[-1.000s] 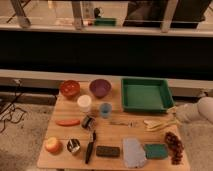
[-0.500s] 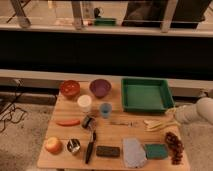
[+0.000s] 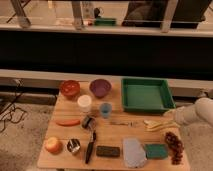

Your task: Place banana in metal cup

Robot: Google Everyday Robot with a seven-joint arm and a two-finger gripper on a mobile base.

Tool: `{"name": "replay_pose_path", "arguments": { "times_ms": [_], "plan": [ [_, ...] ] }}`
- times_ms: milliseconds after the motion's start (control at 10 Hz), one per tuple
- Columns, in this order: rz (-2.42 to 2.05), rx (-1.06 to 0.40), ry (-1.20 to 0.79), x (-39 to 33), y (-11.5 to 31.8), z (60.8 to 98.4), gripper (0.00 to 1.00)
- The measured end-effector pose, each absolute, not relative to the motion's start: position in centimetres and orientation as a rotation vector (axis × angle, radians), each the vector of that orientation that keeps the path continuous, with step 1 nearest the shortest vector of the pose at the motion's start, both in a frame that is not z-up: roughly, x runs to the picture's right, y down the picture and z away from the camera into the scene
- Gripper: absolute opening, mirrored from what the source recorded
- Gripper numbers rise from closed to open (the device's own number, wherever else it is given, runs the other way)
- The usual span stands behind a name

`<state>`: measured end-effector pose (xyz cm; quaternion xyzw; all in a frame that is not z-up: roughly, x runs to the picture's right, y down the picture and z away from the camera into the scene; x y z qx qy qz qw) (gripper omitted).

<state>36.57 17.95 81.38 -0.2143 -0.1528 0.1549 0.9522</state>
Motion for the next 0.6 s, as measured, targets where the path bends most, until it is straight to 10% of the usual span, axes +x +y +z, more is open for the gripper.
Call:
{"name": "replay_pose_path", "arguments": {
  "times_ms": [600],
  "plan": [
    [0.307,-0.473,-0.325,36.26,18.76,82.14,0.71]
  ]
}}
